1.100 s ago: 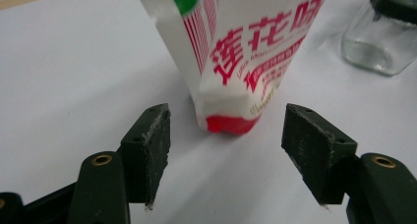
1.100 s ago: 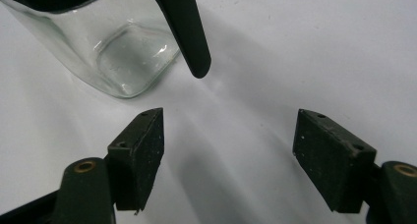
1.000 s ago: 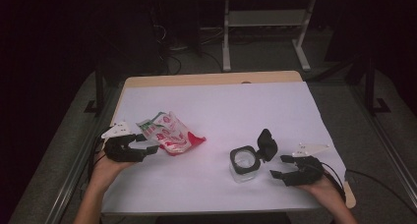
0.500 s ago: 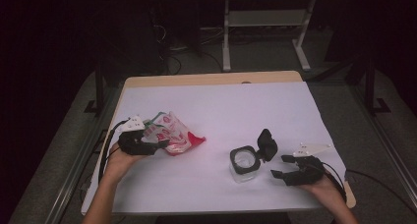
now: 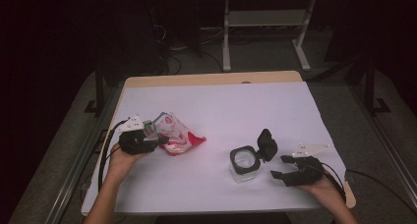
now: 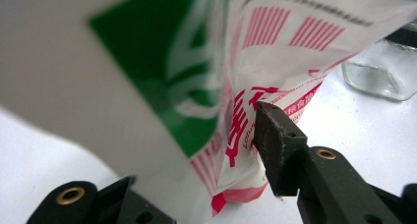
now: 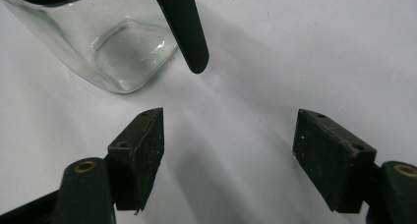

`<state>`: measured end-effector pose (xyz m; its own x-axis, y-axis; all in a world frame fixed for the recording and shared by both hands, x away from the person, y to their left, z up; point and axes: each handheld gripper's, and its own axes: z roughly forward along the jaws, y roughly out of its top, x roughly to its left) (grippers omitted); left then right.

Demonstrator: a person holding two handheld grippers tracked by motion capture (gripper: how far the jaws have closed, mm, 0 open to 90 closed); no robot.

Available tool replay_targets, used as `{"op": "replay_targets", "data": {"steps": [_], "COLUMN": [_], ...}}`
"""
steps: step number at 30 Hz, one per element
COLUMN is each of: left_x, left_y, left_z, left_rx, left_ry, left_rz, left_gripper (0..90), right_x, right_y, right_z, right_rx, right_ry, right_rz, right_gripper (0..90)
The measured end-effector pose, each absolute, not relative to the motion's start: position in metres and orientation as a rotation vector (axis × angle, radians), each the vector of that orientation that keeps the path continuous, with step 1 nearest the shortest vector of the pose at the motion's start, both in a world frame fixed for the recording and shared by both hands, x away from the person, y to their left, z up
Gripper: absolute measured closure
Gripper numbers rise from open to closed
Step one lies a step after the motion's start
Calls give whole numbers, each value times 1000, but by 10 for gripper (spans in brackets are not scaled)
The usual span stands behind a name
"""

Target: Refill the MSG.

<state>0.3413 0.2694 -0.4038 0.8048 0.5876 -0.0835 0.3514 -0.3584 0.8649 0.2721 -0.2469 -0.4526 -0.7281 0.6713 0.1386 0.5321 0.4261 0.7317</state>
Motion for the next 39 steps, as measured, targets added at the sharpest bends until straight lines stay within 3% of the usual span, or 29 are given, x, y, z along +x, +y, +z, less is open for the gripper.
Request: {"op": "replay_targets", "data": {"steps": [4, 8, 28, 39], "left_x": [341, 341, 340, 325], "left_y": [271, 270, 269, 249], "left_z": [-402, -399, -399, -376], "left_rx": [1954, 1935, 1911, 1875], "left_ry": [719, 711, 722, 707], "left_rz": [278, 290, 274, 312], "left_gripper": [711, 890, 900, 900], "right_x": [272, 272, 272, 272], "right_y": [-247, -246, -245, -248], "right_z": [-452, -453, -453, -452], "right_rx": [1070, 1068, 1065, 1068], "right_ry": [2500, 2504, 2509, 2500], "right_rz": [1187, 1184, 1176, 1181], "right_gripper": [274, 274, 274, 274]}}
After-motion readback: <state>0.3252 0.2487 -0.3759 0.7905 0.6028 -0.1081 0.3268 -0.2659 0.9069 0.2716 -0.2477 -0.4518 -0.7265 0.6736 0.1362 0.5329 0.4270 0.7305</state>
